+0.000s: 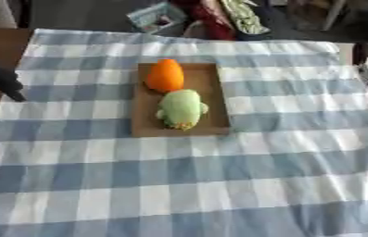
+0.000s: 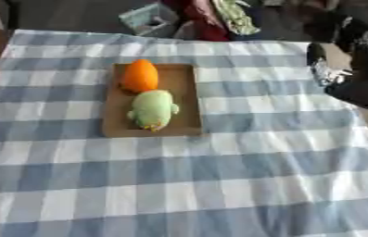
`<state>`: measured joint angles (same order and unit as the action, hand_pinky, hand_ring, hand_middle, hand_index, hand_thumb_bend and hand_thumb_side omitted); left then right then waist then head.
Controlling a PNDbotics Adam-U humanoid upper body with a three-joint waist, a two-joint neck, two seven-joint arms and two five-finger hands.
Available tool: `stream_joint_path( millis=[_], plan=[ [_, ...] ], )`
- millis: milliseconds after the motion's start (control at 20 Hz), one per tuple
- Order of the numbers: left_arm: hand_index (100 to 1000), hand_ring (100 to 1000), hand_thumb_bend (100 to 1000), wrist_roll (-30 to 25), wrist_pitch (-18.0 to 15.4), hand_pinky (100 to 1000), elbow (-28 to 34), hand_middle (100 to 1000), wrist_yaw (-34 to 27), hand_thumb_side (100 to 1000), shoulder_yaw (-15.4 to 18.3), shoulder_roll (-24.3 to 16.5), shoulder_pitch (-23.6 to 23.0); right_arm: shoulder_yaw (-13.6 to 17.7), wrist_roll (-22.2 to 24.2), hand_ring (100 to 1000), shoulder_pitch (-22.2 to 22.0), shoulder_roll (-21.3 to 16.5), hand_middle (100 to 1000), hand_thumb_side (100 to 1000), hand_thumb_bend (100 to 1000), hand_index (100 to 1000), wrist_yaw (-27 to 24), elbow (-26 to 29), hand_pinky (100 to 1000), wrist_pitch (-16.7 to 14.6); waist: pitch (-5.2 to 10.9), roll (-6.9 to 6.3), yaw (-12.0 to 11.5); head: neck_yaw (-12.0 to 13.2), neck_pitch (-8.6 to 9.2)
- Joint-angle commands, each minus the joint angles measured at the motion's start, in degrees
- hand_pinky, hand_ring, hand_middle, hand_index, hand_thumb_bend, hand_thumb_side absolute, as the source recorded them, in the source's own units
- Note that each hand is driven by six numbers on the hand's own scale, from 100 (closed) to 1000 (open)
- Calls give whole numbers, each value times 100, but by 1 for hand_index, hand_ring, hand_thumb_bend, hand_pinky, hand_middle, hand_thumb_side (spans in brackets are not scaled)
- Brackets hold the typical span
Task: Pick up objects on the table and place them in the box.
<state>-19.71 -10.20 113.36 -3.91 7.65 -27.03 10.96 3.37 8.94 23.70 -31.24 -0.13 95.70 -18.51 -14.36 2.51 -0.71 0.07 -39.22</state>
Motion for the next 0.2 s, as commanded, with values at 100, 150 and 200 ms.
stream_joint_path(
  millis=[100,150,200],
  plan=[
    [724,563,100,-39,-93,752,38,576,-61,817,87,-28,-32,112,-48,813,-49,1,725,482,100,870,-104,218,828,59,63,-32,-2,64,-77],
    [724,566,100,-61,-110,753,30,579,-72,817,88,-16,-49,112,-46,813,-78,24,724,501,100,870,-113,218,828,68,65,-37,7,75,-83],
    [723,566,100,-85,-130,753,24,579,-79,817,89,-4,-66,113,-43,813,-104,47,724,503,100,870,-117,217,828,74,66,-42,11,86,-83]
  ],
)
